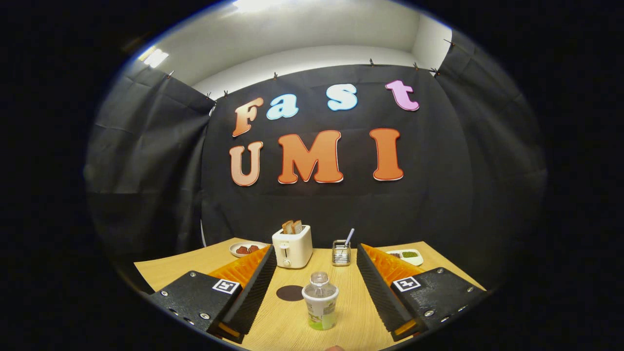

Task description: Take the bottle from table, then pour the juice into the cup, finally place the bottle on the coaster

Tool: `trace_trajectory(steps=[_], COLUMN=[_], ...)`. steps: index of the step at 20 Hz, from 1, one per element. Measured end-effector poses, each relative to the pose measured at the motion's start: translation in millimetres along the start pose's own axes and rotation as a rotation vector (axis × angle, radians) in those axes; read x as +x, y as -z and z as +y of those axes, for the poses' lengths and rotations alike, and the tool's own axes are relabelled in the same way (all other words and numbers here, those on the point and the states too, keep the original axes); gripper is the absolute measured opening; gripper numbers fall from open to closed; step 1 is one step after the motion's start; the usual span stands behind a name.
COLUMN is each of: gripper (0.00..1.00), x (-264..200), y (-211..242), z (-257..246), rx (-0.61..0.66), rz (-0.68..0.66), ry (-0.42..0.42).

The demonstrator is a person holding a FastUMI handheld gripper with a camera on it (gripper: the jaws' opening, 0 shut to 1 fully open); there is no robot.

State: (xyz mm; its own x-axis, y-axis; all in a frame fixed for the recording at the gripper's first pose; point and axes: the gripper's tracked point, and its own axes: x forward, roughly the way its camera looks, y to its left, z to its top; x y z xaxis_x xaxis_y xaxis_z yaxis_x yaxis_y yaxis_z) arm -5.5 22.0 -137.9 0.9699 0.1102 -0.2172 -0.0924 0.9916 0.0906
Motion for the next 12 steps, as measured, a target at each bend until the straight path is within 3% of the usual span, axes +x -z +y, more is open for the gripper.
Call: trace_trajectory(steps=[5, 12], gripper=[0.98, 0.98], x=[15, 33], y=[45, 101], z=[-11, -2], rx=[0.022, 0.025], rz=[0.036, 0.110], ry=[0.034, 0.000])
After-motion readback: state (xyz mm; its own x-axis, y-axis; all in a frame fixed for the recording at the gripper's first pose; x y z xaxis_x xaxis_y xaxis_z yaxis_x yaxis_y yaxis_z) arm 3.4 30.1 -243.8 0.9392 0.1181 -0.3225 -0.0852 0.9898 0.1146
